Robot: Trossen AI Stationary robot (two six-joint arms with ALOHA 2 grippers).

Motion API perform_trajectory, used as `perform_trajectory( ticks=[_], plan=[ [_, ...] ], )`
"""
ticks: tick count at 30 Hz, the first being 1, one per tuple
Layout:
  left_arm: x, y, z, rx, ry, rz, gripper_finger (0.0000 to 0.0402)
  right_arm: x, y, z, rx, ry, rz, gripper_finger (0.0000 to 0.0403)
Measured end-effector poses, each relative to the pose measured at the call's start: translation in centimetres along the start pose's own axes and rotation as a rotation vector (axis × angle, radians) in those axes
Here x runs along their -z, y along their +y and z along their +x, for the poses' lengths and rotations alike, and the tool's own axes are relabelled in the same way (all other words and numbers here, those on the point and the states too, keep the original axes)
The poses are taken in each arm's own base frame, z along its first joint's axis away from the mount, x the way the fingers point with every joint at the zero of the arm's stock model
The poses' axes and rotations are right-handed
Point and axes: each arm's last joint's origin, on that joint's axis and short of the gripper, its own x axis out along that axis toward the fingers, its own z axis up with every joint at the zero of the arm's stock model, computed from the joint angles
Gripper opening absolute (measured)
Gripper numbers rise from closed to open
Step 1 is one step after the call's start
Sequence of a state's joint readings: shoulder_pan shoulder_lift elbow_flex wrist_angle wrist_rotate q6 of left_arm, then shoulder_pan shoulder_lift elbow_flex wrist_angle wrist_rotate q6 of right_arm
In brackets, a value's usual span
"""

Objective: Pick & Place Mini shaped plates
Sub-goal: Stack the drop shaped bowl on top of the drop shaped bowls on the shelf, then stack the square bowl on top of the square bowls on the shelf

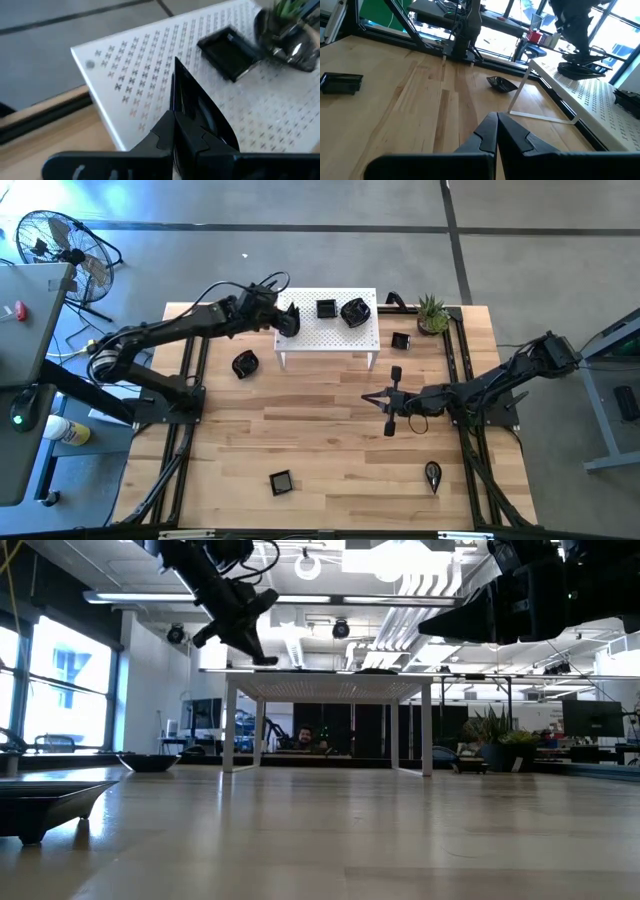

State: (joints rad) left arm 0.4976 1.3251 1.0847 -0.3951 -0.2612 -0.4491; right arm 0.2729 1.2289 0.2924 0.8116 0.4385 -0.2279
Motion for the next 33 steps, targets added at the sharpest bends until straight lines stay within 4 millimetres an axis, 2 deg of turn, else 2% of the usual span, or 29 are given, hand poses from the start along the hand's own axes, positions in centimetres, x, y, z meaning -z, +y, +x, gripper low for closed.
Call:
perform_trajectory(
  ticks=[4, 9, 15, 19, 28, 33],
  plan=[
    [-0.2, -0.1, 0.0, 0.003, -0.012, 0.024, 0.0000, 0.0, 0.0, 0.0, 0.000, 0.000, -0.006, 0.0002],
    [0.3, -0.4, 1.5, 0.015, 0.017, 0.051, 0.0000, 0.0, 0.0, 0.0, 0.000, 0.000, -0.008, 0.0001],
    [0.2, -0.4, 1.6, 0.017, 0.009, 0.057, 0.0003, 0.0, 0.0, 0.0, 0.001, 0.000, -0.008, 0.0002],
    [0.2, -0.3, 1.6, -0.008, -0.001, 0.054, 0.0022, 0.0, 0.0, 0.0, 0.000, 0.000, -0.008, 0.0002],
    [0.5, -0.2, 1.5, -0.014, 0.038, 0.072, 0.0091, 0.0, 0.0, 0.0, 0.001, 0.000, -0.008, 0.0001],
    [0.2, -0.6, 0.1, -0.012, 0.026, 0.160, 0.0085, 0.0, 0.0, 0.0, 0.001, -0.001, -0.003, 0.0004]
  ],
)
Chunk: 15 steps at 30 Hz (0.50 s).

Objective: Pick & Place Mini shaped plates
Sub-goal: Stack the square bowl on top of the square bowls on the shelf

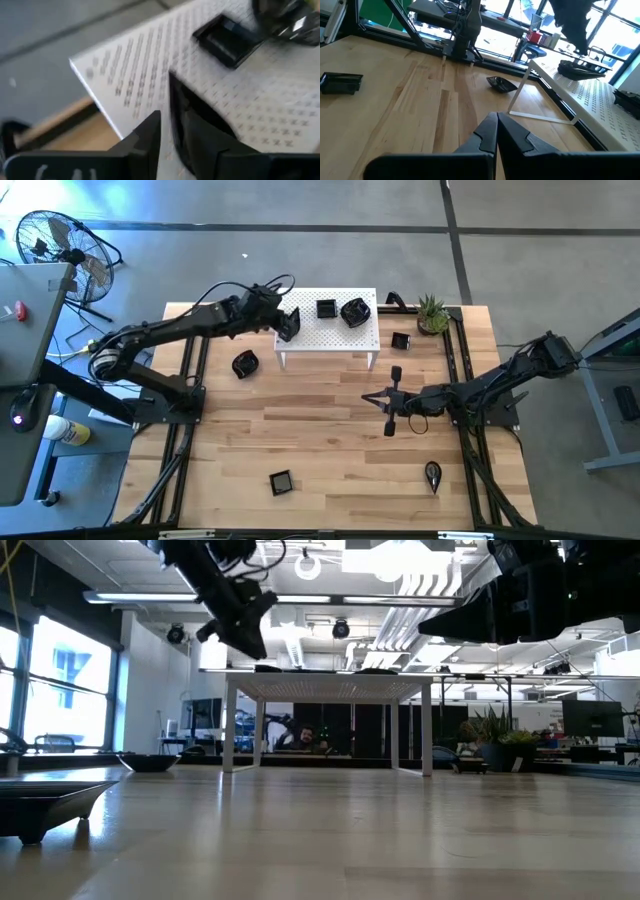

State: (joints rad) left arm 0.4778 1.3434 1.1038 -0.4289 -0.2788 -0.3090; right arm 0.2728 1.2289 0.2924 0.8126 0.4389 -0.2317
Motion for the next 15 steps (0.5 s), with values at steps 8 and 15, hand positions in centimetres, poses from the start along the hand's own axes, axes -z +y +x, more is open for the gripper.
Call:
perform_trajectory(
  ticks=[8, 15],
  plan=[
    [0.0, -1.8, -3.1, 0.058, -0.175, 0.132, 0.0006, 0.0, -0.1, 0.0, 0.051, 0.011, 0.020, 0.0002],
    [3.6, -2.0, -4.2, 0.212, -0.305, 0.193, 0.0002, 0.1, -0.3, 0.0, 0.071, 0.015, 0.044, 0.0002]
  ],
)
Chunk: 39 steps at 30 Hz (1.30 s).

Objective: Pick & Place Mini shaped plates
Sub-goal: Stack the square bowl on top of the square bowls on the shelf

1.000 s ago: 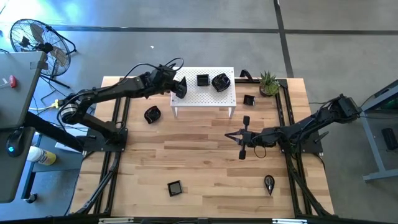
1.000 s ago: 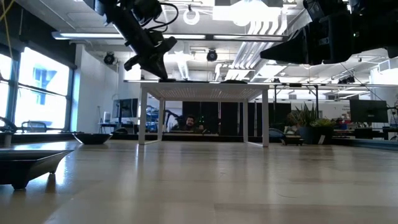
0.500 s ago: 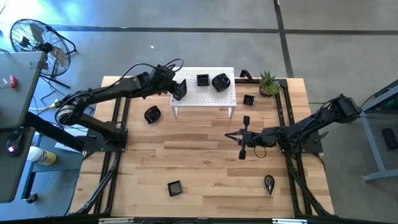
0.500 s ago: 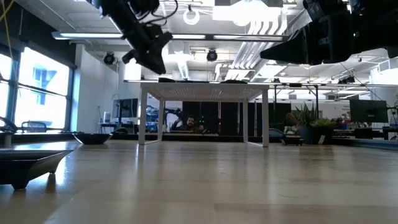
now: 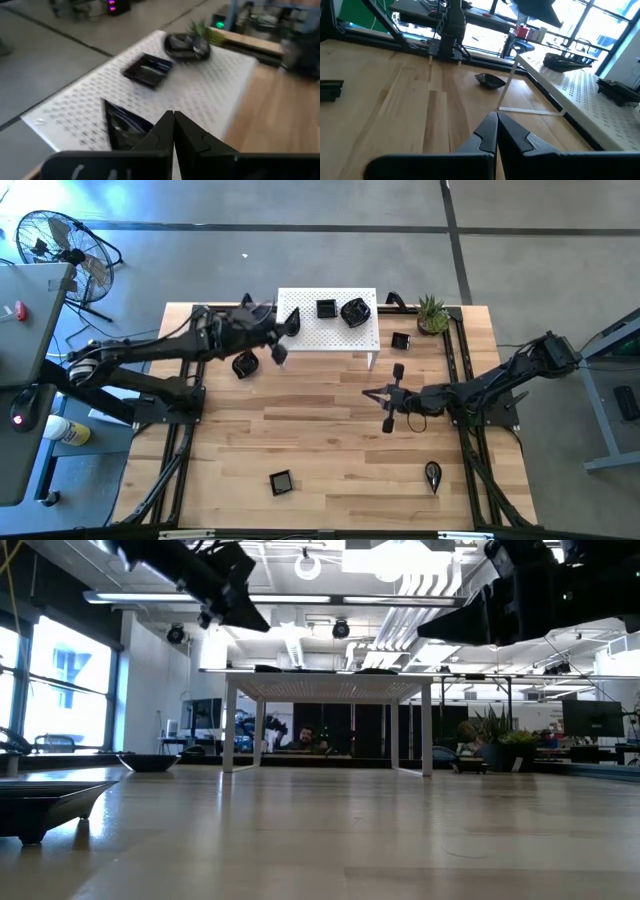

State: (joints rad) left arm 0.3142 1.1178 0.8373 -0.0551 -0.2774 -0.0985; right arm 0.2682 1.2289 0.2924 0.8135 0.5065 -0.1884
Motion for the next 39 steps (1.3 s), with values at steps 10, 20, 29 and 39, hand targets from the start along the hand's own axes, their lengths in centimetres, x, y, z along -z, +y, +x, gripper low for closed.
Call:
perform_trajectory(
  ticks=[10, 20, 29, 39],
  plan=[
    [6.2, -0.1, -1.5, 0.078, -0.094, 0.006, 0.0001, -0.2, -0.4, 0.1, 0.031, -0.014, 0.073, 0.0002],
    [11.3, 0.5, -2.0, 0.133, -0.180, 0.034, 0.0001, -0.7, -1.2, -0.3, 0.196, -0.026, 0.179, 0.0001],
    [12.1, 0.5, -2.1, 0.178, -0.183, 0.037, 0.0001, -0.7, -1.3, -0.1, 0.264, 0.004, 0.305, 0.0020],
    [12.1, 0.2, -2.2, 0.309, -0.177, 0.049, 0.0001, -3.8, -0.9, 1.4, 0.227, 0.311, 0.305, 0.0077]
  ],
)
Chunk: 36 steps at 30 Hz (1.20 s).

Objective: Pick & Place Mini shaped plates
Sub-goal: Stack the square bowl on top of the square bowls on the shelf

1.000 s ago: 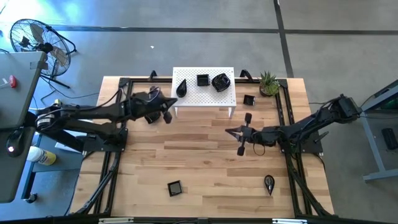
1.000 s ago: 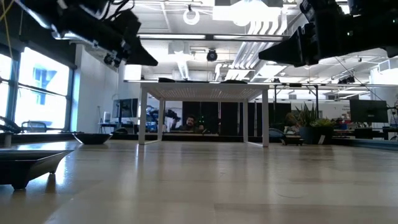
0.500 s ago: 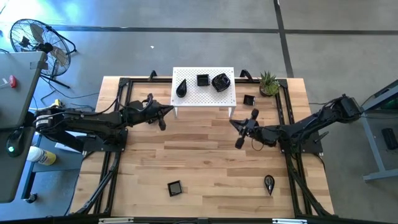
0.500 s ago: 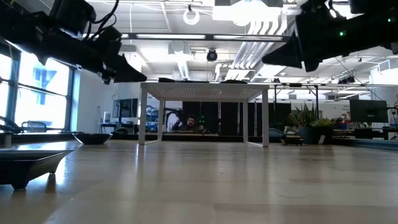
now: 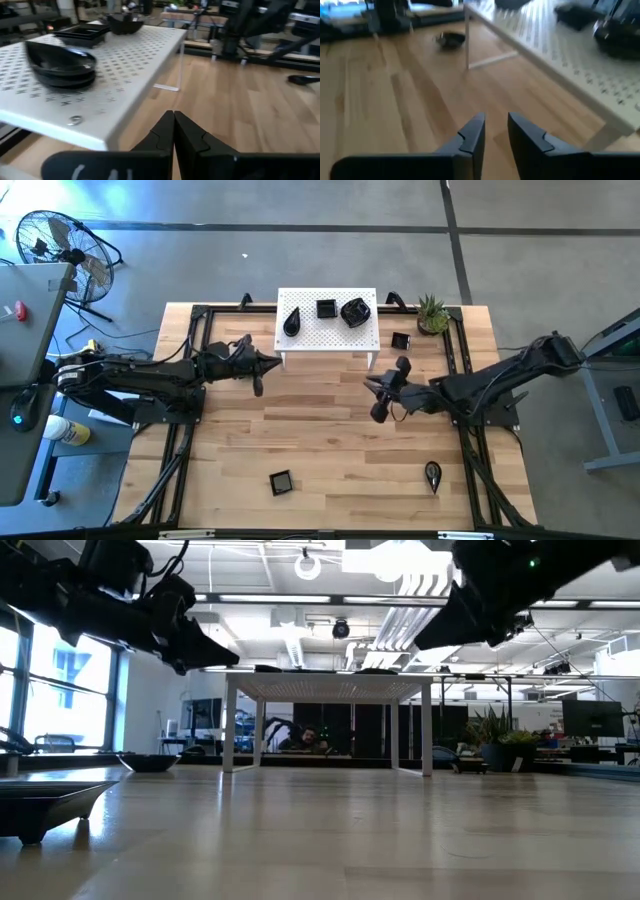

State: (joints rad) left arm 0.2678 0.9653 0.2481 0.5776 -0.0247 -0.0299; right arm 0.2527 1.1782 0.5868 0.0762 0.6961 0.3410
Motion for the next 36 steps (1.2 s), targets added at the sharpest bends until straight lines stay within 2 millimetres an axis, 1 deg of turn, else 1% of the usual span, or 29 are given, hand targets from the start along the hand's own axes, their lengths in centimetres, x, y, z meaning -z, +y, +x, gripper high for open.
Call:
perform_trajectory(
  ticks=[5, 11, 16, 19, 21, 23, 26, 30, 32, 36],
  plan=[
    [0.1, -0.2, 0.0, 0.072, 0.007, 0.000, 0.0001, -1.3, 0.5, -0.4, -0.074, 0.103, 0.035, 0.0110],
    [0.3, -0.3, 0.0, 0.123, 0.034, 0.001, 0.0001, -0.9, 1.0, -0.8, -0.156, 0.168, 0.032, 0.0134],
    [0.7, -0.3, 0.0, 0.125, 0.079, -0.006, 0.0001, -0.4, 1.0, -1.0, -0.150, 0.205, 0.033, 0.0130],
    [0.9, -0.6, -0.1, 0.200, 0.098, -0.010, 0.0001, -0.3, 1.1, -1.0, -0.160, 0.204, 0.035, 0.0119],
    [0.9, -0.8, -0.1, 0.257, 0.100, -0.015, 0.0001, -0.1, 1.1, -0.9, -0.191, 0.195, -0.001, 0.0109],
    [0.9, -1.3, -0.1, 0.292, 0.118, -0.024, 0.0001, 0.4, 1.2, -0.7, -0.234, 0.149, -0.045, 0.0094],
    [0.9, -2.5, -0.1, 0.347, 0.207, 0.004, 0.0001, 2.0, 0.9, -0.4, -0.301, 0.030, -0.070, 0.0063],
    [0.9, -3.9, -0.3, 0.315, 0.336, 0.040, 0.0001, 4.1, -0.2, -0.4, -0.381, -0.135, -0.042, 0.0013],
    [0.9, -4.7, -0.5, 0.303, 0.379, 0.036, 0.0001, 4.9, -1.0, -0.6, -0.390, -0.210, -0.044, 0.0005],
    [1.0, -6.3, -1.1, 0.321, 0.418, 0.000, 0.0001, 5.3, -2.1, -0.9, -0.374, -0.331, -0.052, 0.0014]
  ],
)
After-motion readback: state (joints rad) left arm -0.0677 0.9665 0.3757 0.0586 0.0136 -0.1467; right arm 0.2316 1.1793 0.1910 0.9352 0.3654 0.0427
